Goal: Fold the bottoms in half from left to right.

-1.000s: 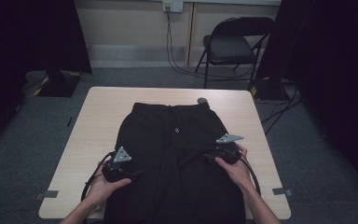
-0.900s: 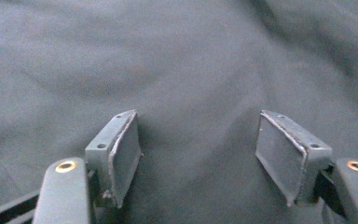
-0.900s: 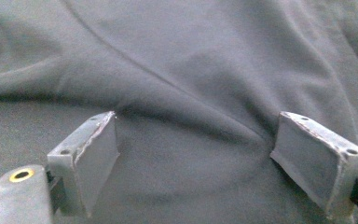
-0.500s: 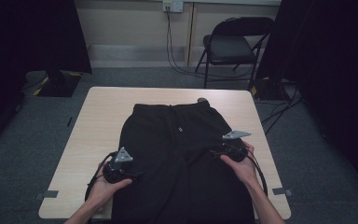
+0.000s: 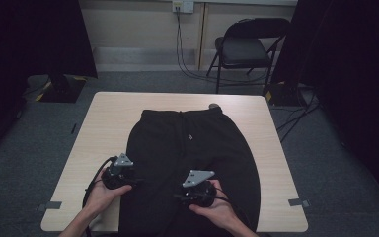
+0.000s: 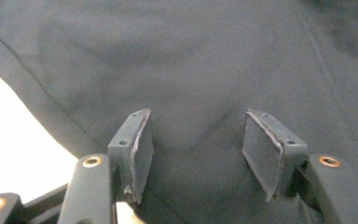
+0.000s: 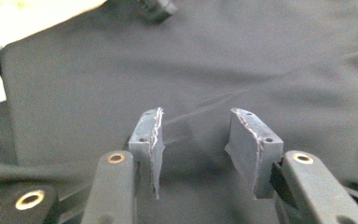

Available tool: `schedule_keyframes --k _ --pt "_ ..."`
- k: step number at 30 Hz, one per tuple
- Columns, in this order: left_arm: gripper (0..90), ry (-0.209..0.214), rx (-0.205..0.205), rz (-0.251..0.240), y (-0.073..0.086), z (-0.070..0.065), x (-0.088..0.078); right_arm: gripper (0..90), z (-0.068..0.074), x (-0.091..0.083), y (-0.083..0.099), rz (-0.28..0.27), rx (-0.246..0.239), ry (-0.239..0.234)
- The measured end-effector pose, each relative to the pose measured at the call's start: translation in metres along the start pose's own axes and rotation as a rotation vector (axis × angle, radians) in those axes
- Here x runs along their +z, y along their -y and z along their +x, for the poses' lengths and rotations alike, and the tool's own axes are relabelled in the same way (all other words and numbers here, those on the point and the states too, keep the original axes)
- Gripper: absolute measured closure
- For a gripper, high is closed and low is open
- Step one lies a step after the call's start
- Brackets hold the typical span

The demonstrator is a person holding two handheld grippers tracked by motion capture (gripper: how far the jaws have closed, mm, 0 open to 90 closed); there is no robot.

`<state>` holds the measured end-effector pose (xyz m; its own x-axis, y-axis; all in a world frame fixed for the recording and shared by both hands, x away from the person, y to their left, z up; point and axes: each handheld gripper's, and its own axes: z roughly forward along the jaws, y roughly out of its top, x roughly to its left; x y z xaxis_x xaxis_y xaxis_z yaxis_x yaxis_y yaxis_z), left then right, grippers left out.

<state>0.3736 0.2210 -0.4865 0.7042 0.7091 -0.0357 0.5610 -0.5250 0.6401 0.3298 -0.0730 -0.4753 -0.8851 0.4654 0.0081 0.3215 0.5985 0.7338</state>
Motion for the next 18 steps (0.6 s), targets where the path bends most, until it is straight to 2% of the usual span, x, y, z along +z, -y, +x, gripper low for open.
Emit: schedule_keyframes --k 2,5,7,9,10,12,16,18 --pt "42.2 -0.015 0.005 0.009 0.001 -0.003 -0.001 52.7 0.003 0.008 0.003 0.019 -0.011 0.004" --pt "41.3 -0.002 0.021 0.014 0.003 -0.008 -0.003 50.8 0.002 0.013 0.012 0.052 -0.017 0.008" --pt "41.4 0.024 0.005 0.029 0.004 -0.008 -0.006 50.8 0.000 0.009 0.016 0.046 -0.008 0.004" --pt "43.1 0.061 -0.011 0.018 0.004 -0.007 -0.008 50.8 -0.001 0.004 0.020 0.060 -0.013 -0.001" --pt "42.0 0.055 -0.002 0.012 0.004 -0.006 -0.009 50.9 -0.001 0.001 0.023 0.060 -0.013 0.002" --pt "40.5 0.047 -0.023 -0.011 0.003 -0.004 -0.009 50.9 0.000 -0.005 0.028 0.061 -0.017 0.001" --pt "40.5 0.051 -0.041 -0.023 0.002 -0.004 -0.010 51.1 0.003 -0.018 0.038 0.075 -0.028 -0.011" --pt "40.5 0.049 -0.025 -0.026 0.001 -0.005 -0.008 51.1 0.005 -0.023 0.043 0.080 -0.028 -0.012"
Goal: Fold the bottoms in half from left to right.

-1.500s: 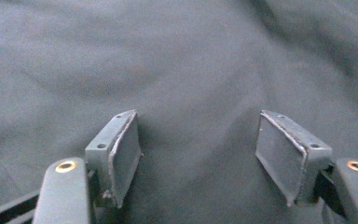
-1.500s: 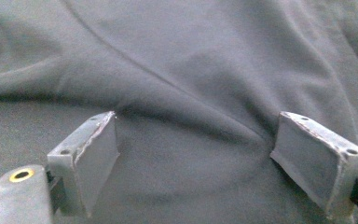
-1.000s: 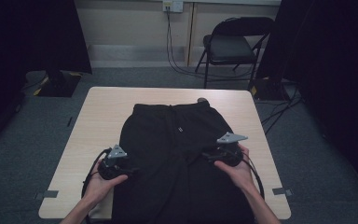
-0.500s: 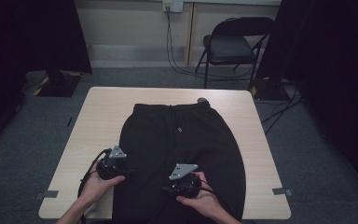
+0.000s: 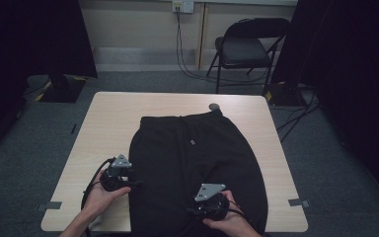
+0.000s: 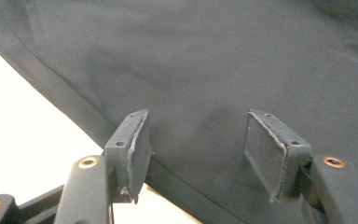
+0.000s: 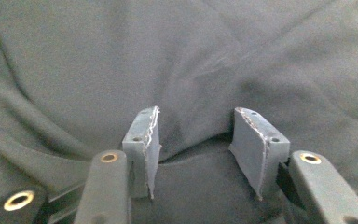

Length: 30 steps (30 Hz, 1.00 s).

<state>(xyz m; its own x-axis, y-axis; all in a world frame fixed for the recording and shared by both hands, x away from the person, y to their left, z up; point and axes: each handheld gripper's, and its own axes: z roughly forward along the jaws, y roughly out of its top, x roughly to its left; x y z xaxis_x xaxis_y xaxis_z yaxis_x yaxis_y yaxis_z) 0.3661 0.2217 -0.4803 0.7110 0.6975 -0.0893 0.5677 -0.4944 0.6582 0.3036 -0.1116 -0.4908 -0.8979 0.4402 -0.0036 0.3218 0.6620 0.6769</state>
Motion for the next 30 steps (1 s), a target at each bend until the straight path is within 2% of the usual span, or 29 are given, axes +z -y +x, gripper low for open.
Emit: schedule_keyframes --k 3,5,6,10,13,15,20,25,27,29,30 --pt "40.6 -0.027 0.028 0.007 -0.004 -0.001 0.007 50.3 0.003 -0.005 0.005 0.001 0.005 0.005" --pt "41.6 -0.056 0.053 0.019 -0.004 -0.001 0.013 39.7 0.004 -0.006 0.003 0.014 0.022 0.025" --pt "41.8 -0.063 0.058 0.012 -0.005 0.000 0.014 38.9 0.004 -0.007 0.001 0.008 0.030 0.031" --pt "41.7 -0.080 0.037 -0.023 -0.006 0.006 0.018 39.3 0.014 -0.024 -0.018 -0.094 0.060 0.056" --pt "41.6 -0.082 0.022 -0.021 -0.011 0.009 0.022 41.2 0.031 -0.023 -0.040 -0.114 0.030 0.010" --pt "41.6 -0.079 0.030 -0.008 -0.016 0.012 0.025 43.3 0.043 -0.010 -0.056 -0.114 0.001 -0.031" --pt "41.6 -0.077 0.029 -0.031 -0.015 0.013 0.026 46.8 0.062 0.034 -0.083 -0.107 -0.015 -0.124" --pt "41.5 -0.078 0.033 -0.037 -0.013 0.013 0.026 44.7 0.074 0.066 -0.099 -0.102 -0.030 -0.138" --pt "41.6 -0.078 0.034 -0.037 -0.013 0.013 0.026 42.8 0.077 0.076 -0.102 -0.101 -0.010 -0.149" --pt "41.5 -0.078 0.029 -0.049 -0.012 0.013 0.026 38.2 0.080 0.085 -0.103 -0.087 -0.027 -0.145" --pt "41.5 -0.079 0.029 -0.054 -0.011 0.013 0.026 37.3 0.080 0.087 -0.103 -0.090 -0.019 -0.149"
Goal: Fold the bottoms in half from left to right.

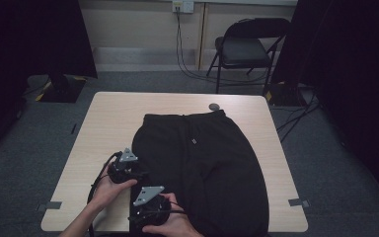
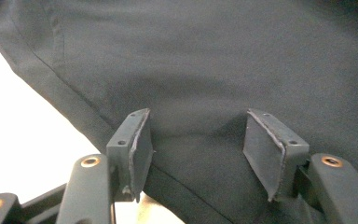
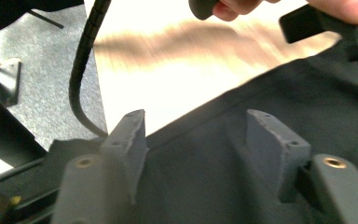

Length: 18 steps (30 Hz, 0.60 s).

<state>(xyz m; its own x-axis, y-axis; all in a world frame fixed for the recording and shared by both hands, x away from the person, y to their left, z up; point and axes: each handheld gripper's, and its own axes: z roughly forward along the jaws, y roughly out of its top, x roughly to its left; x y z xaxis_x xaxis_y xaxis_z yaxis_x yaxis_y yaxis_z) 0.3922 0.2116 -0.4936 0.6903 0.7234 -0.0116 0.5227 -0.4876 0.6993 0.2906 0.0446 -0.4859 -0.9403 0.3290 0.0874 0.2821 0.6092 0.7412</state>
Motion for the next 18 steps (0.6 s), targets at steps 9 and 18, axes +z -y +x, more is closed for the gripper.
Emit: schedule_keyframes --k 9,18 --pt "40.9 -0.008 0.003 -0.010 0.001 0.000 0.000 33.2 0.006 0.016 0.001 0.011 0.007 -0.015" --pt "38.2 -0.002 0.009 0.005 0.001 -0.002 -0.001 68.5 0.006 0.014 0.003 0.022 -0.066 0.046"
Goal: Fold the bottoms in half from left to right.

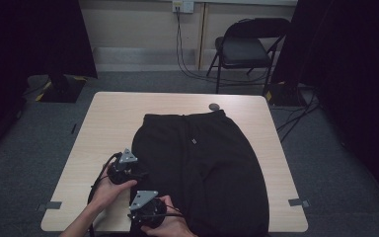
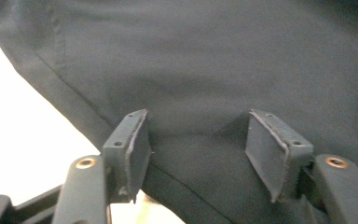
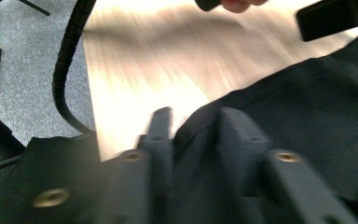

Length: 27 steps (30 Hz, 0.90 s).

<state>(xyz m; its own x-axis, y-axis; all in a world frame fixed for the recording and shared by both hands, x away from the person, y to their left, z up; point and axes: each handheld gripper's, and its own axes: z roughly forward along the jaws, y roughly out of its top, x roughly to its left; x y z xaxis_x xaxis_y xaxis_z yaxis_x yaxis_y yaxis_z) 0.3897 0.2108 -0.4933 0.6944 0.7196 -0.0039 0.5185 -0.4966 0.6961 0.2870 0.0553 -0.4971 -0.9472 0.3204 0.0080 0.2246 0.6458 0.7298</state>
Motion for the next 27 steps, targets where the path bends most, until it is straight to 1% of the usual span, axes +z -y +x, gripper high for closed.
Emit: schedule_keyframes --k 1,2,4,6,7,8,9,10,11,13,14,15,17,18,19,20,21,22,23,24,25,26,27 --pt "36.9 0.004 -0.004 0.003 0.000 0.000 0.000 72.8 0.000 -0.001 0.000 0.003 0.015 0.000" --pt "36.1 0.004 -0.006 0.005 0.000 -0.001 0.000 80.3 -0.003 -0.001 0.000 0.003 0.005 0.004" --pt "33.8 0.016 -0.004 0.007 -0.001 -0.001 -0.001 84.3 -0.005 -0.004 0.002 -0.004 0.021 0.001" --pt "34.4 0.001 0.002 -0.006 -0.001 -0.001 -0.003 86.5 -0.006 -0.010 0.005 -0.011 0.022 0.010" --pt "34.3 0.007 -0.006 -0.021 -0.002 -0.001 -0.005 86.8 -0.008 -0.015 0.005 -0.013 0.028 0.017" --pt "34.1 0.010 -0.011 -0.035 -0.002 -0.001 -0.006 87.2 -0.011 -0.019 0.004 -0.030 0.031 0.027" --pt "34.1 0.014 -0.028 -0.053 -0.003 0.000 -0.008 87.5 -0.013 -0.022 0.003 -0.035 0.048 0.033" --pt "34.1 0.007 -0.027 -0.060 -0.003 0.000 -0.010 87.5 -0.016 -0.029 0.000 -0.033 0.035 0.042" --pt "34.1 0.005 -0.030 -0.061 -0.003 0.000 -0.010 87.6 -0.017 -0.034 0.001 -0.024 0.012 0.057" --pt "34.1 0.006 -0.026 -0.059 -0.002 0.001 -0.009 87.7 -0.018 -0.039 0.004 0.003 -0.007 0.067" --pt "34.1 0.005 -0.021 -0.047 -0.002 0.001 -0.008 87.6 -0.020 -0.042 0.009 0.024 -0.013 0.079" --pt "34.3 0.004 -0.019 -0.036 -0.002 0.000 -0.007 87.6 -0.022 -0.044 0.014 0.033 -0.012 0.082" --pt "34.6 -0.001 -0.001 -0.012 -0.002 -0.002 -0.004 87.4 -0.025 -0.046 0.023 0.035 -0.006 0.085" --pt "34.7 0.001 0.006 -0.001 -0.002 -0.004 -0.002 86.6 -0.026 -0.047 0.027 0.036 0.000 0.089" --pt "34.8 -0.006 0.023 0.018 -0.002 -0.006 0.000 84.7 -0.027 -0.046 0.030 0.038 0.000 0.090" --pt "34.1 -0.013 0.029 0.016 -0.002 -0.007 0.000 81.5 -0.027 -0.046 0.033 0.049 -0.001 0.099" --pt "34.3 -0.016 0.022 0.017 -0.002 -0.007 0.000 78.0 -0.029 -0.046 0.035 0.040 0.000 0.098" --pt "34.3 -0.015 0.019 0.016 -0.002 -0.007 0.000 69.3 -0.029 -0.046 0.035 0.038 0.014 0.114" --pt "34.2 -0.013 0.021 0.015 -0.002 -0.007 0.000 67.4 -0.031 -0.046 0.034 0.041 0.014 0.128" --pt "34.2 -0.012 0.021 0.013 -0.002 -0.006 0.000 63.7 -0.033 -0.046 0.032 0.014 0.028 0.110" --pt "34.1 -0.013 0.019 0.014 -0.002 -0.007 0.000 60.6 -0.033 -0.045 0.030 0.006 0.046 0.108" --pt "34.1 -0.013 0.019 0.014 -0.002 -0.007 0.000 59.7 -0.034 -0.044 0.026 -0.004 0.059 0.108" --pt "34.1 -0.013 0.019 0.015 -0.002 -0.006 0.000 59.2 -0.036 -0.041 0.024 -0.013 0.067 0.093"
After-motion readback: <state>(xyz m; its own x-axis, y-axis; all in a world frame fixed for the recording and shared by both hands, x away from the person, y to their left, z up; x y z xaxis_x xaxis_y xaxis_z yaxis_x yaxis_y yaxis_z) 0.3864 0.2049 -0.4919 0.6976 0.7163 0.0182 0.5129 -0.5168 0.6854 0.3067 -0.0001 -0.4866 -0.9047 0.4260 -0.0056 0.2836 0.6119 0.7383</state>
